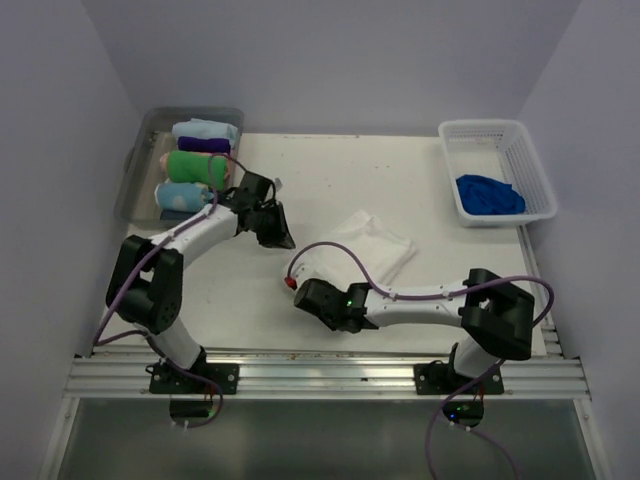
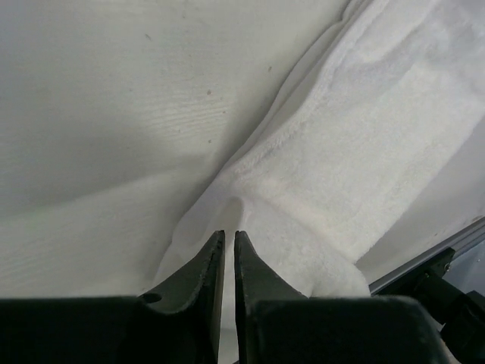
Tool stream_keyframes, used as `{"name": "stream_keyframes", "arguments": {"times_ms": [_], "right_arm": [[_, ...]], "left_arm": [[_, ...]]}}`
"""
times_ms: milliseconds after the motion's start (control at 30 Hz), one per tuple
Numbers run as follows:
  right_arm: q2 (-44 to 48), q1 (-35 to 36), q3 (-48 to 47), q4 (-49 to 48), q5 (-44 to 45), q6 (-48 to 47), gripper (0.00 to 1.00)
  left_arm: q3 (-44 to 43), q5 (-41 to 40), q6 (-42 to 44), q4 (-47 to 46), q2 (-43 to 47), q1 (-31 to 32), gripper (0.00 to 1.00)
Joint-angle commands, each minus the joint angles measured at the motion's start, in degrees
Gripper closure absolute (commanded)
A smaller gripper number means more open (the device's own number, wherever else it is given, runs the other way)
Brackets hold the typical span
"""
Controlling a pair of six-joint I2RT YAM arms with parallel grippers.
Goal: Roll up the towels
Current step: Roll the towel
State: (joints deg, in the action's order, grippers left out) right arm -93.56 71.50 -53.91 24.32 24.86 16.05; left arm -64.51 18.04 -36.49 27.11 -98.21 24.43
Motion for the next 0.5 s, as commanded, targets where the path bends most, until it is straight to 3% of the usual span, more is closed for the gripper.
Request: {"name": "stream_keyframes", "arguments": {"times_ms": [0,167,267,300,467], "right_arm": [[3.47,-0.05,-0.84,-3.75,-8.06,1.35,1.00],[4.35,-1.89,-1.37,-7.69,-16.58,4.76,1.00],[5.14,-3.65,-0.59,-10.24,-20.80,7.05,1.00],[5.58,-4.35,-0.23,-10.86,-22.04,7.76,1.00],[8.56,-9.89,4.15,-16.48,-28.98,12.06,1.00]], "left_arm": [[-2.99,1.47,3.26,3.81,6.89,-5.25,0.86],[-1.68,1.21,5.03,8.21,13.22,-9.13,0.77],[2.00,3.21,4.76,8.57,16.12,-9.22,0.58],[3.15,3.75,4.50,8.48,16.82,-9.22,0.44],[13.33,8.92,1.69,3.84,22.62,-9.13,0.21]]}}
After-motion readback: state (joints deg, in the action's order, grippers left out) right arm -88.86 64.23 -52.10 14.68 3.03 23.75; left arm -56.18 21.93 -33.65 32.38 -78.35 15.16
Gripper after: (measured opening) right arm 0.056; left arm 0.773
